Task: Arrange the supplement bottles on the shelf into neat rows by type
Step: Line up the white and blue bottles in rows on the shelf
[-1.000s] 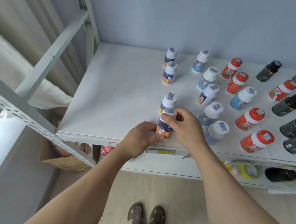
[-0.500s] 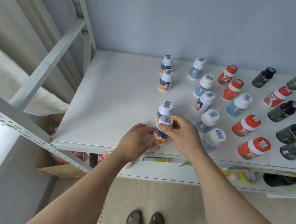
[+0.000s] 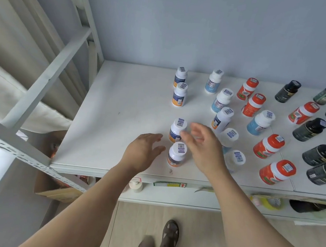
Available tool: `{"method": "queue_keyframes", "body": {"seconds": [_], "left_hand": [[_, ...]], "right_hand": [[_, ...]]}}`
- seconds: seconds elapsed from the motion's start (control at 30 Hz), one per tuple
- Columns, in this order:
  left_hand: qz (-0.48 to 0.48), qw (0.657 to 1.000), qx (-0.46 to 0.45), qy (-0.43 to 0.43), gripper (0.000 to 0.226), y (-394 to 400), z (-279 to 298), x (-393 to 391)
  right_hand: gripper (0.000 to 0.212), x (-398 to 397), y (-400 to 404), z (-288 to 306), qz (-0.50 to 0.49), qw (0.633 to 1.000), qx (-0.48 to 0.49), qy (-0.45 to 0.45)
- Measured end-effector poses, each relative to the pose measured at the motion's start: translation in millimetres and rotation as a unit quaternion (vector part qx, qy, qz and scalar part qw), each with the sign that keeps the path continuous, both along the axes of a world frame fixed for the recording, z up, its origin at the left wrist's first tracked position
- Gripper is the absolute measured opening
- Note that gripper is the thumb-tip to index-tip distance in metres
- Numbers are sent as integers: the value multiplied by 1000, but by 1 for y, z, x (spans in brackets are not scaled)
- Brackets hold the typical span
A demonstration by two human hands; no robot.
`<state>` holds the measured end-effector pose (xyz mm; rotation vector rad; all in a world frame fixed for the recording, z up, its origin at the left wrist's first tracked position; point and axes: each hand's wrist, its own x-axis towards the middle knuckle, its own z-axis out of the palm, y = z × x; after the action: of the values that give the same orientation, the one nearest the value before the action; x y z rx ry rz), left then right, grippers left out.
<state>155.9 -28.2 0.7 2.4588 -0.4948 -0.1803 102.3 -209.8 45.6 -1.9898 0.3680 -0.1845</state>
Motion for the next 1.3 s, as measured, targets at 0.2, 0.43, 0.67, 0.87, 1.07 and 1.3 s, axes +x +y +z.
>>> {"method": "queue_keyframes", "body": {"seconds": [0.2, 0.43, 0.67, 0.87, 1.07, 1.3], "left_hand": [[29, 999, 7, 38, 51, -11, 5, 19], [9, 991, -40, 129, 58, -26, 11, 34], [11, 937, -232, 259, 36, -27, 24, 46], [13, 906, -281, 315, 32, -23, 30, 50], [17, 893, -302, 334, 30, -24, 28, 48], [5, 943, -218, 250, 32, -24, 21, 49]], "right_hand": [[60, 54, -12, 6, 125, 978, -125, 115], [58, 77, -24, 3, 150, 975, -117, 119], [33, 94, -25, 15, 119, 988, -40, 84], [20, 98, -21, 18, 111, 990, -26, 87], [27, 93, -21, 21, 111, 988, -36, 101], [28, 84, -23, 17, 118, 988, -13, 100]]}}
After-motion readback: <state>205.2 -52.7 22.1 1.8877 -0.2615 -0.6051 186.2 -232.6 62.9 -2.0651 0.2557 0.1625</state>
